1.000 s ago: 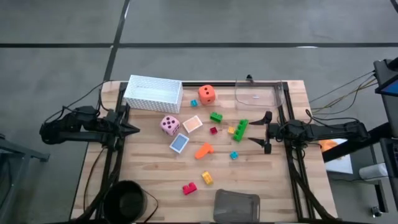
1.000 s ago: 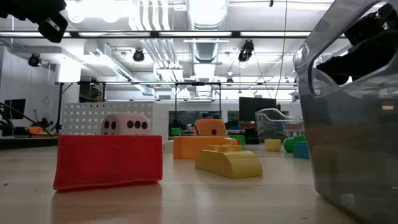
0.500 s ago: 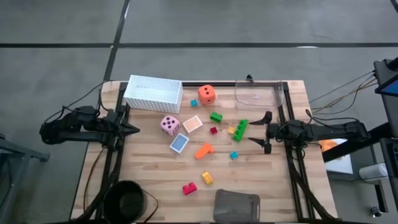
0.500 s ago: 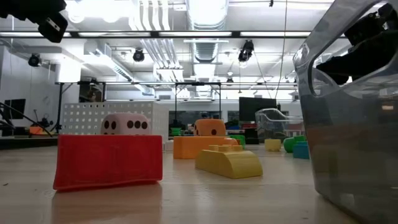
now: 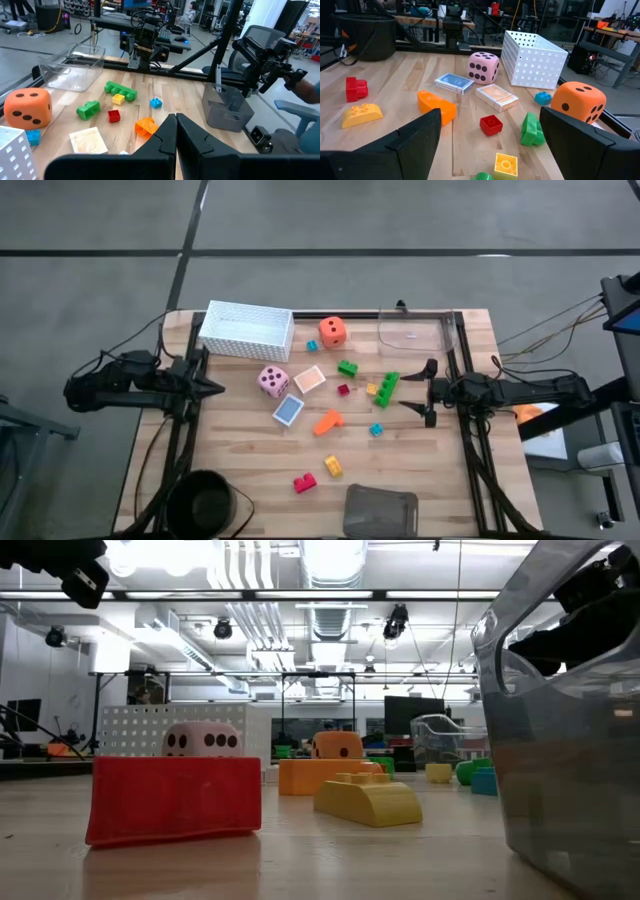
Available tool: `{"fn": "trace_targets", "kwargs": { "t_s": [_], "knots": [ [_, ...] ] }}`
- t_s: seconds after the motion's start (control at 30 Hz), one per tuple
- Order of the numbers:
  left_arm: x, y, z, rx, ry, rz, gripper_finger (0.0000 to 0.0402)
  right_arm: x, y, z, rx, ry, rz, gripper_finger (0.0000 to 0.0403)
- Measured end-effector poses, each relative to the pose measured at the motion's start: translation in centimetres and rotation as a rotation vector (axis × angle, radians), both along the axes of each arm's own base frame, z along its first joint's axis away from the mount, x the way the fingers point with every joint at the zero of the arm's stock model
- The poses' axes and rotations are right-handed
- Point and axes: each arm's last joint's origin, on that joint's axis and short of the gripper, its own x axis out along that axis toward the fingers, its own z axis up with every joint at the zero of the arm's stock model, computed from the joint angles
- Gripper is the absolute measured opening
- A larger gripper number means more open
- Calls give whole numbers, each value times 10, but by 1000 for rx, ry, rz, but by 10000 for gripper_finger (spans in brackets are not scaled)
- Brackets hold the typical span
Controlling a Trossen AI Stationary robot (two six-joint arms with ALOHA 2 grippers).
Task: Pick & Place Toys
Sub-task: Put the right large green game piece into the white bin
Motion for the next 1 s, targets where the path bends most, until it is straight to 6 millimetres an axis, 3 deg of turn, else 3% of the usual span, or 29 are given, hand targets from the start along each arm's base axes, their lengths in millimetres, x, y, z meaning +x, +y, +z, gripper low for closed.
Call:
{"fn": "trace_targets", "kwargs": {
  "t_s": [0.23,1.0],
  "knots": [
    [-1,0,-3,153,18,-22,9,0,0,0,0,0,0,336],
    [0,0,2,174,-35,-21,9,0,0,0,0,0,0,336]
  ]
}}
